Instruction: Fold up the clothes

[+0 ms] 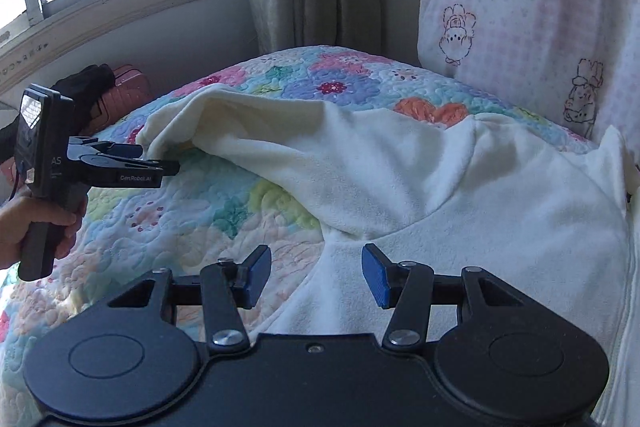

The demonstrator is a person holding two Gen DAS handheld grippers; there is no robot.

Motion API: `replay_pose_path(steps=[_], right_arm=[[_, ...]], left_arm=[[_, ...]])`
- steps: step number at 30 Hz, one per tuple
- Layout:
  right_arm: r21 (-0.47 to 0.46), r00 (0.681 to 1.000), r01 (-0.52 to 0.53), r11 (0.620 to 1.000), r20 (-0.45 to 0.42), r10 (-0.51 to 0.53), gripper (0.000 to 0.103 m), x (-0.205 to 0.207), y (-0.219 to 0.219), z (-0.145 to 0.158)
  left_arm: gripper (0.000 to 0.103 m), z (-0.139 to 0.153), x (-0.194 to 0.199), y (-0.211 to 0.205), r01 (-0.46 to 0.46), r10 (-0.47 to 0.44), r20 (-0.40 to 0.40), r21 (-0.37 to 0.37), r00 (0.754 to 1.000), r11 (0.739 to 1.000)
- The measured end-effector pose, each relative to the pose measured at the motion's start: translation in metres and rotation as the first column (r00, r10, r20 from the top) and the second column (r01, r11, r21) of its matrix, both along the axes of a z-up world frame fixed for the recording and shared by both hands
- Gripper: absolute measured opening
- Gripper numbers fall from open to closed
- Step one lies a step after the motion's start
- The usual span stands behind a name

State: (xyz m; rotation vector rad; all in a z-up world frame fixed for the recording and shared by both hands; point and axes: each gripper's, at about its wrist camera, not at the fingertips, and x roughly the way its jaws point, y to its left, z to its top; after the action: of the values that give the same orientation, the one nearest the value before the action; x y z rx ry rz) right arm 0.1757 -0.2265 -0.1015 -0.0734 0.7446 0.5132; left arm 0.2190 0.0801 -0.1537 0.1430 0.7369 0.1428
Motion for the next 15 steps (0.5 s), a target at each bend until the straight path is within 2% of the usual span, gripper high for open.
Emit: replay_pose_path(steps=[2, 4, 6, 7, 8, 10, 11, 12, 13, 15], right_arm=[[0.017, 1.0, 0.017, 1.0, -0.013, -0.017, 0.056, 0.012, -0.007, -0.009], [0.035, 0.999, 0.042, 0.998, -0.032, -0.041, 0.056, 0.021, -0.017, -0.019], [0.06, 0.996, 0.072, 0.996, -0.05, -0.069, 0.056, 0.029, -0.027, -0.025], [0.074, 0.995, 0.085, 0.994, -0.057, -0.081, 0.056, 0.032, -0.032, -0.027], [0.087, 0.994, 0.095, 0.992, -0.064, -0.089, 0.056, 0.035, -0.036, -0.029], [0.104, 0.993, 0.105, 0.989, -0.07, -0.098, 0.056, 0.04, -0.043, -0.03], [0.111, 0.992, 0.109, 0.988, -0.07, -0.101, 0.056, 0.042, -0.047, -0.03], [0.117, 0.992, 0.112, 0.987, -0.069, -0.105, 0.056, 0.043, -0.05, -0.03], [0.121, 0.992, 0.115, 0.986, -0.068, -0.108, 0.056, 0.044, -0.052, -0.03], [0.129, 0.991, 0.124, 0.984, -0.07, -0.116, 0.056, 0.045, -0.057, -0.03]], left_arm=[[0.069, -0.007, 0.015, -0.002, 0.002, -0.001, -0.014, 0.047, 1.0, 0.999], [0.068, -0.008, 0.024, 0.001, -0.002, 0.003, -0.018, 0.034, 1.0, 0.999], [0.049, -0.004, 0.03, 0.011, -0.045, 0.044, -0.04, -0.029, 0.998, 0.999], [0.026, -0.002, 0.032, 0.017, -0.07, 0.067, -0.052, -0.061, 0.996, 0.996], [0.017, 0.002, 0.033, 0.023, -0.083, 0.078, -0.059, -0.091, 0.995, 0.992], [0.014, 0.012, 0.029, 0.037, -0.108, 0.098, -0.062, -0.194, 0.993, 0.975], [0.014, 0.018, 0.026, 0.045, -0.133, 0.119, -0.069, -0.261, 0.991, 0.956], [0.014, 0.023, 0.022, 0.052, -0.16, 0.14, -0.082, -0.349, 0.987, 0.923], [0.013, 0.027, 0.017, 0.059, -0.187, 0.16, -0.099, -0.443, 0.982, 0.877], [0.013, 0.034, 0.008, 0.068, -0.222, 0.179, -0.131, -0.602, 0.975, 0.767]])
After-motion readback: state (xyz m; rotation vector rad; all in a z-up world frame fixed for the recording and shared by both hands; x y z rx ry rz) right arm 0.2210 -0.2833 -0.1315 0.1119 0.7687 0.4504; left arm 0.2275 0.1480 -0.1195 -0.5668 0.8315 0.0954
